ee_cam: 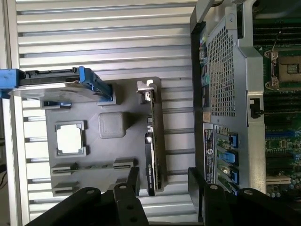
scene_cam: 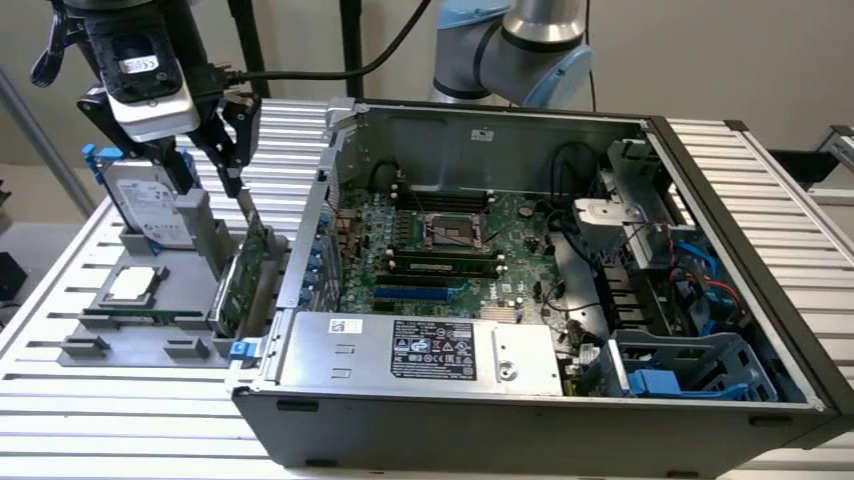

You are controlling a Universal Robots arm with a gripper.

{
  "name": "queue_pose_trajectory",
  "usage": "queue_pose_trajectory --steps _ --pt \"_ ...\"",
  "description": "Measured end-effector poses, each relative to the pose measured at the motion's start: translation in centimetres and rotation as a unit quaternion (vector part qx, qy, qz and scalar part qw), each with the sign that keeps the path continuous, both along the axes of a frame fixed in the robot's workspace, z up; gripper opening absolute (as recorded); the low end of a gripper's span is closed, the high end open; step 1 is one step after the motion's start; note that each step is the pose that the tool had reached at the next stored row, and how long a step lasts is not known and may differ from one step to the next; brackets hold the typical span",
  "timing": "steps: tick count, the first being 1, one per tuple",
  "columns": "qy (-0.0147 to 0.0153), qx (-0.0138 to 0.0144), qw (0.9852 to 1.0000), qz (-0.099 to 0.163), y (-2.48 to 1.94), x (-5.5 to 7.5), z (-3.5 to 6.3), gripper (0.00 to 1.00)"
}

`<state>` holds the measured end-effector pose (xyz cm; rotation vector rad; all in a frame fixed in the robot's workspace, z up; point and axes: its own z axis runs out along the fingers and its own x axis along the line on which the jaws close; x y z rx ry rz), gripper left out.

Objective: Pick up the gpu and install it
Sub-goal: 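Pick up the gpu and move the gpu toward the slot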

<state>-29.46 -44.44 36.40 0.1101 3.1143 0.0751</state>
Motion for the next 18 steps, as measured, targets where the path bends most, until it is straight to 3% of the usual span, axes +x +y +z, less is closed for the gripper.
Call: queue_pose_trajectory --steps 18 --pt "-0.0001 0.0 1.0 0.0 0.0 -0.01 -0.12 1.0"
